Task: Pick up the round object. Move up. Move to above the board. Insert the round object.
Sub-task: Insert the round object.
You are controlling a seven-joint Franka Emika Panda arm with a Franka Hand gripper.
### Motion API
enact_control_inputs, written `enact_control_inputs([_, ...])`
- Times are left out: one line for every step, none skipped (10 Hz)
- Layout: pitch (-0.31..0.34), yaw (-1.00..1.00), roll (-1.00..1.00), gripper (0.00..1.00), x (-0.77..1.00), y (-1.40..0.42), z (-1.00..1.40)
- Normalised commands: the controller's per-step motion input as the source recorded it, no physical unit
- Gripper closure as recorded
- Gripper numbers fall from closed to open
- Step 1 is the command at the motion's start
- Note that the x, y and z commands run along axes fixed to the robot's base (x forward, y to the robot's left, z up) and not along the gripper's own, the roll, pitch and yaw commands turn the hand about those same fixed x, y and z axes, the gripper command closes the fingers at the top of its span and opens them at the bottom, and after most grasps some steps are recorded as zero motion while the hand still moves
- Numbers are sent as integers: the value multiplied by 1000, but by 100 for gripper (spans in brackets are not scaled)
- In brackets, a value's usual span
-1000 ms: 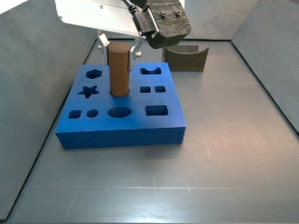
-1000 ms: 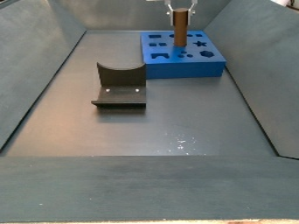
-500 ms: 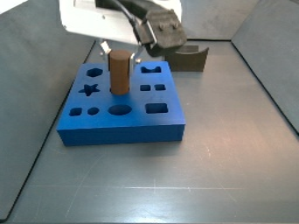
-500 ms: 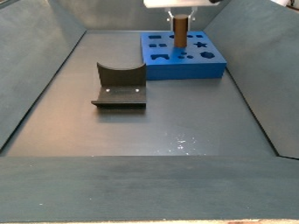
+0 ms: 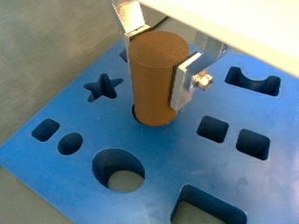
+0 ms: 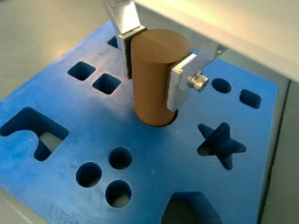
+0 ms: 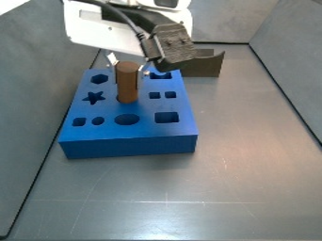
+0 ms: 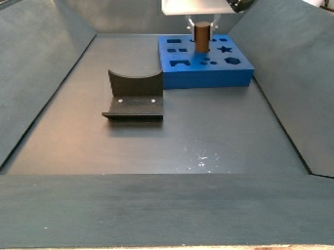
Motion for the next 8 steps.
enact_control_inputs([-23, -11, 71, 100, 0, -66, -1000])
enact_control_inputs([-23, -60, 83, 100, 49, -86, -1000])
enact_control_inputs([0, -69, 271, 100, 246, 0, -926])
enact_control_inputs([0, 0, 14, 100, 0, 0, 0])
enact_control_inputs([-109, 0, 57, 100, 0, 0, -86])
enact_control_inputs([-57, 0, 91, 100, 720, 23, -1000])
enact_control_inputs([-306, 0, 231, 100, 291, 0, -737])
enact_control_inputs([0, 0, 0, 100, 0, 0, 0])
